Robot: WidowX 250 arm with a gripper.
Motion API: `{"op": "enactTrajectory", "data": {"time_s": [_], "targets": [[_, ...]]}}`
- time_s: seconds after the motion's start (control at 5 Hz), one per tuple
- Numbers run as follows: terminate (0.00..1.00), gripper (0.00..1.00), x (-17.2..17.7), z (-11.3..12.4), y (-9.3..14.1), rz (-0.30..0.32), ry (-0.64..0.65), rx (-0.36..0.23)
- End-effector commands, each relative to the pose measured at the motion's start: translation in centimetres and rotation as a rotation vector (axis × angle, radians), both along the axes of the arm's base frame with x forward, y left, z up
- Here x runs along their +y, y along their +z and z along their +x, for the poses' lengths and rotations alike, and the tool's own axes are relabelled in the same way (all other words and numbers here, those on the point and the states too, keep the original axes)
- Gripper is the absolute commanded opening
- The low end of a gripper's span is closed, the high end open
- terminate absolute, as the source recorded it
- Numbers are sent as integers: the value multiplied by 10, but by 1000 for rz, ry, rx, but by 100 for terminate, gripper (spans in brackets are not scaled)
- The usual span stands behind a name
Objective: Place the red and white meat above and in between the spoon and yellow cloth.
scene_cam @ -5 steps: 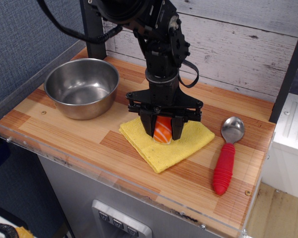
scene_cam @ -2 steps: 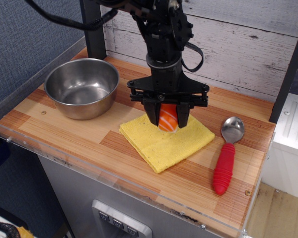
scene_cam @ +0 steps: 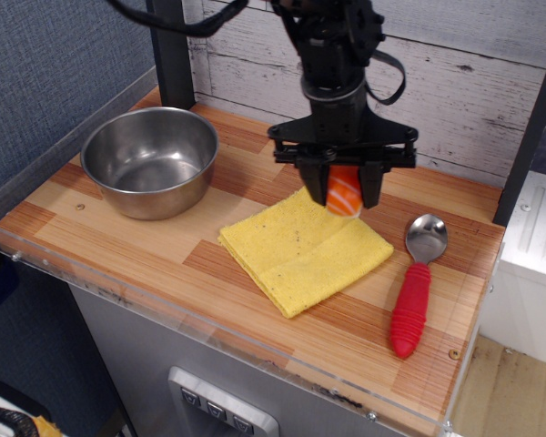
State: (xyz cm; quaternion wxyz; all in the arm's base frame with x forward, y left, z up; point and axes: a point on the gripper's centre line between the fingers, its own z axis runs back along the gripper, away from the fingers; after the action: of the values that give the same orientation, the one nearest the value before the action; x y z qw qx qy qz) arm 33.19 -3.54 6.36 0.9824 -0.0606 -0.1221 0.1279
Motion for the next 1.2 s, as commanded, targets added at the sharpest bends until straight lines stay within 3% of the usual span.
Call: {"op": "enactTrajectory", "data": {"time_s": [0.0, 1.0], "targets": [[0, 0, -14, 32, 14, -24, -27, -75], [0, 0, -27, 55, -21, -70, -28, -60]]}}
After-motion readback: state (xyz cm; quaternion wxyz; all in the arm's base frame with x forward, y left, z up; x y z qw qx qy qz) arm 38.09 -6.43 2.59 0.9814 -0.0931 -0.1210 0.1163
